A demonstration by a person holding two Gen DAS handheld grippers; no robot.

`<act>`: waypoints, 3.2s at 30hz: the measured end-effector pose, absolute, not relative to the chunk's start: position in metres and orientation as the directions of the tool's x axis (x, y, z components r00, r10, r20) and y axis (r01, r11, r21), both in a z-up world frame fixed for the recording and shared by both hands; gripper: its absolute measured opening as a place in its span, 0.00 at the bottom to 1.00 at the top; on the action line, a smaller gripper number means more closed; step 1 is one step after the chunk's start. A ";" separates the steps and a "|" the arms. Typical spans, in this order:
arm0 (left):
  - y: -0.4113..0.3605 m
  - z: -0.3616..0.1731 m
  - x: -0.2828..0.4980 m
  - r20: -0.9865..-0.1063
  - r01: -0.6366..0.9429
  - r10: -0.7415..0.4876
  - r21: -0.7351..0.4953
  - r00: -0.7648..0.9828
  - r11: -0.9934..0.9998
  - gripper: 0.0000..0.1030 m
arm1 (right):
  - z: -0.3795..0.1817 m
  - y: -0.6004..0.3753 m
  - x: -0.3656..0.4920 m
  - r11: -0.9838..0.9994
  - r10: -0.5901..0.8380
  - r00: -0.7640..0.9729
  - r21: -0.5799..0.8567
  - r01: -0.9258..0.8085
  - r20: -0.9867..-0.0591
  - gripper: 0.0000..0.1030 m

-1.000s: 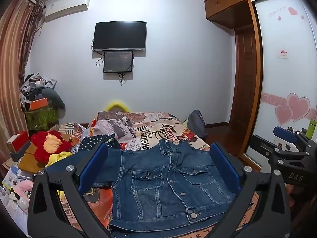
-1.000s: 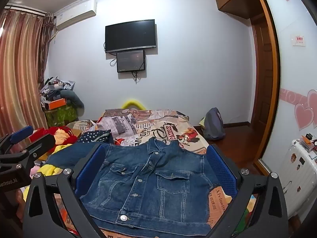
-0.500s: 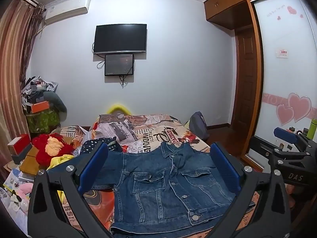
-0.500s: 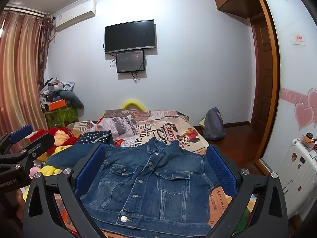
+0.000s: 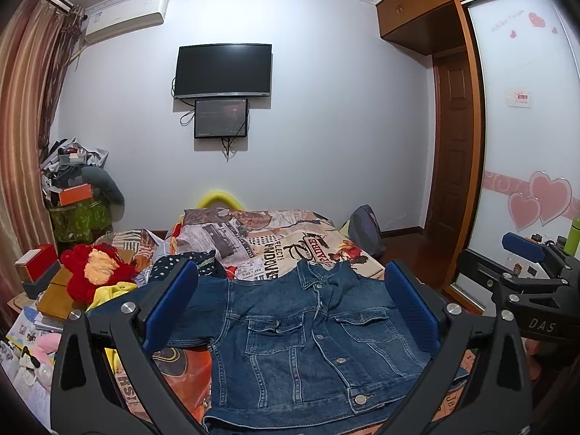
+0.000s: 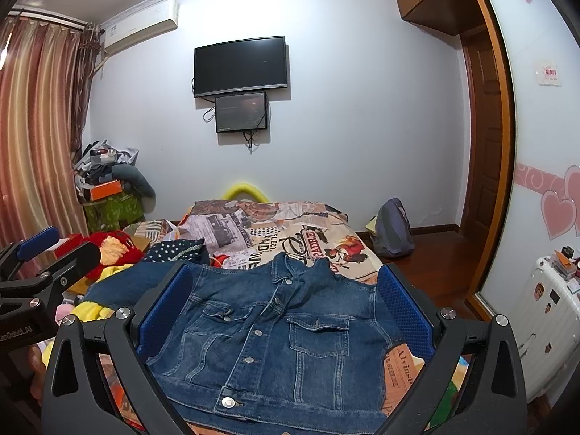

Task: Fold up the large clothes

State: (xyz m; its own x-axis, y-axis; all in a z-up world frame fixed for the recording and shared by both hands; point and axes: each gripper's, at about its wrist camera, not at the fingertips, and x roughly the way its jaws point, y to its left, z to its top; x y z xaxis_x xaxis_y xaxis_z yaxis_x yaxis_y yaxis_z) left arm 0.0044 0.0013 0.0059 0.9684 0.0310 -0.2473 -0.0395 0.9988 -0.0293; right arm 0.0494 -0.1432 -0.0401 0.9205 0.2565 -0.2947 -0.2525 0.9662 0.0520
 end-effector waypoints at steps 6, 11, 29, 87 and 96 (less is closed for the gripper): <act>0.001 0.001 0.004 -0.247 -0.039 0.030 -0.030 0.969 0.999 1.00 | -0.040 -0.143 0.051 0.966 0.258 0.920 0.052 -0.254 -0.295 0.99; 0.001 0.002 0.002 -0.247 -0.038 0.029 -0.031 0.968 0.999 1.00 | -0.040 -0.142 0.051 0.966 0.257 0.920 0.051 -0.254 -0.297 0.99; 0.004 0.001 0.002 -0.250 -0.038 0.028 -0.037 0.968 0.999 1.00 | -0.041 -0.142 0.053 0.966 0.257 0.919 0.056 -0.252 -0.299 0.99; 0.367 -0.177 0.141 -0.741 -0.624 0.259 -0.265 0.620 0.735 1.00 | -0.135 -0.088 0.232 0.965 0.188 0.707 -0.005 -0.262 -0.681 0.98; 0.438 -0.247 0.134 -0.785 -0.632 0.019 -0.483 0.619 0.606 0.89 | -0.152 -0.081 0.256 0.964 0.172 0.657 -0.012 -0.266 -0.734 0.98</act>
State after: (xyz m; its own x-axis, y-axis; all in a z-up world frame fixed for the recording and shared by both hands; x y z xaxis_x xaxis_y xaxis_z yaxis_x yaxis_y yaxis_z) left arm 0.1344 0.4378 -0.2470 0.6188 0.0187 -0.7853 -0.6316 0.6063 -0.4833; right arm 0.2556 -0.0805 -0.1521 0.6567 0.1721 -0.7343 -0.2665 0.9638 -0.0124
